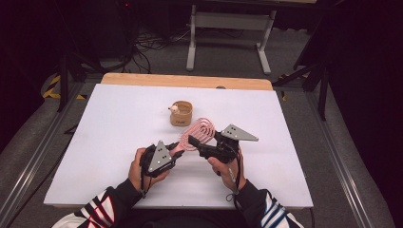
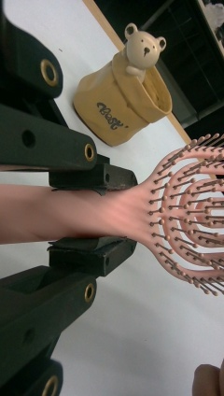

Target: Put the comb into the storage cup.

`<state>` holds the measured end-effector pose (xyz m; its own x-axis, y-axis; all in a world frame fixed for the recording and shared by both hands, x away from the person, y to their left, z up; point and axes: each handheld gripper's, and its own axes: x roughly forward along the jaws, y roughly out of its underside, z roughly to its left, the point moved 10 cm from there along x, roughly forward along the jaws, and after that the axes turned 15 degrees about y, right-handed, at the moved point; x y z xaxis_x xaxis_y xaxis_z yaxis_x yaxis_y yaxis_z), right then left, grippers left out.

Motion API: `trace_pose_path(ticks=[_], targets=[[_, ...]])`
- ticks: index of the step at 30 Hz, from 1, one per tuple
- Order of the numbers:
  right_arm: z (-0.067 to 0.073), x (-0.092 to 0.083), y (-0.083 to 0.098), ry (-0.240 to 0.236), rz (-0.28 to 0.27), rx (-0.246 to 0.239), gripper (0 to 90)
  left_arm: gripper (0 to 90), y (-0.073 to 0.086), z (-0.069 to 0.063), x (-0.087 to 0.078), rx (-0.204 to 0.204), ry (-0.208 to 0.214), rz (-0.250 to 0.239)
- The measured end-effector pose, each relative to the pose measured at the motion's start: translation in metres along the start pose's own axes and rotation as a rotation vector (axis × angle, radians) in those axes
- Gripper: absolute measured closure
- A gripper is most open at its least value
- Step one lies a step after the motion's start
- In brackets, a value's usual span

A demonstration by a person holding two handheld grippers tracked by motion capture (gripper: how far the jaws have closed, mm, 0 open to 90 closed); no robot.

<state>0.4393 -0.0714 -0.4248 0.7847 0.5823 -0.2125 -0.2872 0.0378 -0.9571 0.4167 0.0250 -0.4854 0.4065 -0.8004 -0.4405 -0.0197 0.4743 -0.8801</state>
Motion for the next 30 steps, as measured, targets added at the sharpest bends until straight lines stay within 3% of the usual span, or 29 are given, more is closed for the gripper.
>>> trace_pose_path(ticks=[5, 11, 22, 30], targets=[[0.001, -0.002, 0.002, -0.014, 0.006, 0.006, 52.9, 69.9, 0.001, -0.002, 0.002, 0.024, 0.000, 0.013], [0.013, -0.008, 0.001, -0.053, -0.015, -0.023, 60.0, 69.9, 0.003, -0.004, 0.005, 0.041, -0.011, 0.029], [0.022, -0.013, -0.001, -0.080, -0.049, -0.059, 63.1, 69.6, 0.002, -0.003, 0.005, 0.056, -0.016, 0.022], [0.026, -0.019, -0.007, -0.075, -0.083, -0.126, 63.3, 66.6, -0.001, -0.005, 0.004, 0.066, -0.008, 0.008]])
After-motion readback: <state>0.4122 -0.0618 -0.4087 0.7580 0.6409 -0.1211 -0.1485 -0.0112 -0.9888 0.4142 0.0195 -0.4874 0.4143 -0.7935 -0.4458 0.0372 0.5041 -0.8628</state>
